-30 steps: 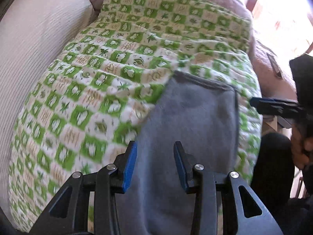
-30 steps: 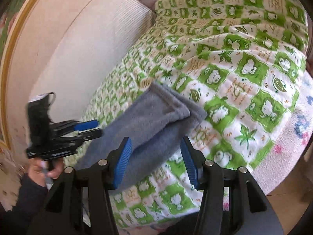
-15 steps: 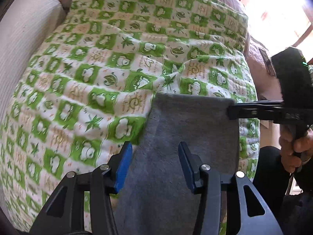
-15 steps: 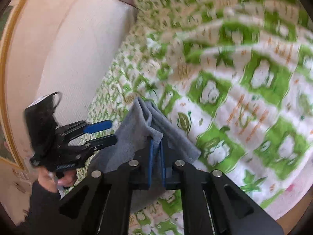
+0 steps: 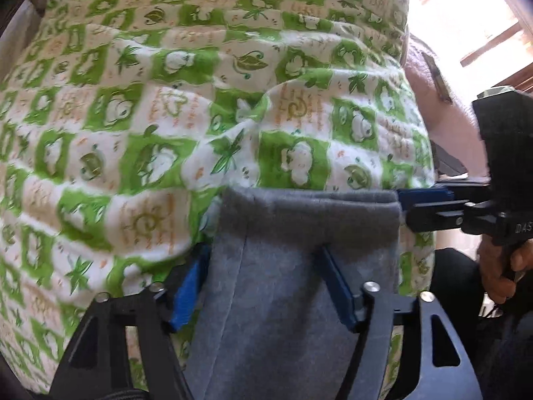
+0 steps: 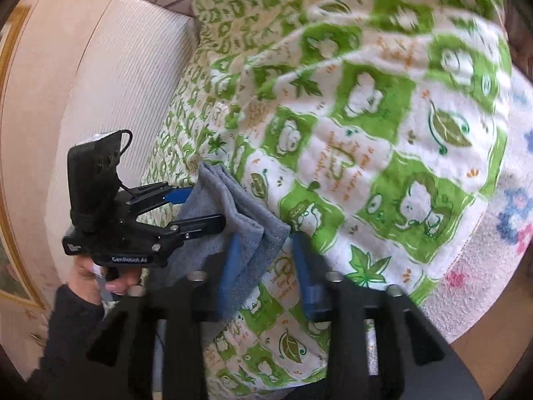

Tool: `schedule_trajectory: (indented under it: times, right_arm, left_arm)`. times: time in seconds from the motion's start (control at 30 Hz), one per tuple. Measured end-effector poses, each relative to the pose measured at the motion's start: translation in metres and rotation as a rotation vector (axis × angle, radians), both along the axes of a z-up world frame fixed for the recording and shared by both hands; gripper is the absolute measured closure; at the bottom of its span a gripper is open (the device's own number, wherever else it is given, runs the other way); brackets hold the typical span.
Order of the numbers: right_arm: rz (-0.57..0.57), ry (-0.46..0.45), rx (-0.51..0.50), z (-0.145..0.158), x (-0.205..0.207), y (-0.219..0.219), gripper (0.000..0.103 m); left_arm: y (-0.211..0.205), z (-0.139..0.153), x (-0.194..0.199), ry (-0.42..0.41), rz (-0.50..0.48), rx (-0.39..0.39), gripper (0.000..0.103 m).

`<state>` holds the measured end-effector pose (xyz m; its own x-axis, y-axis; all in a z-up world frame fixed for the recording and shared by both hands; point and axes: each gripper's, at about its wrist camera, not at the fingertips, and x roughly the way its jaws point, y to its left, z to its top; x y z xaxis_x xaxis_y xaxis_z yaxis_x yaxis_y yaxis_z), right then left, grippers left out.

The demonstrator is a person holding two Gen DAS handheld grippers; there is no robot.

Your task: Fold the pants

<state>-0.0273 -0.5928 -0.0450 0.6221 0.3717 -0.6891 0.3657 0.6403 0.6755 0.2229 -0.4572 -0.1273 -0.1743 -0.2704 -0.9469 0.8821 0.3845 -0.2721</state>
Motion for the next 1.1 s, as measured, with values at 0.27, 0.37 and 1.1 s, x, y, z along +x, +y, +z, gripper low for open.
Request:
schedule_trajectory:
  times: [0.27, 0.37, 1.1]
  right_arm:
    - [0.032, -0.040, 0.120, -0.016, 0.006, -0.008, 0.063]
    - [0.069, -0.057, 0.108, -0.015, 0.010, -0.006, 0.064]
    - [-0.033, -0.201, -0.010, 0.026, -0.001, -0.054, 0.087]
  left_arm:
    - [0.000, 0.001, 0.013, 0.063, -0.011, -0.023, 0.034]
    - [-0.004, 0.001, 0.009, 0.043, -0.013, -0.035, 0.041]
    - [-0.051, 0.046, 0.031, 0.002, 0.088, -0.186, 0.093]
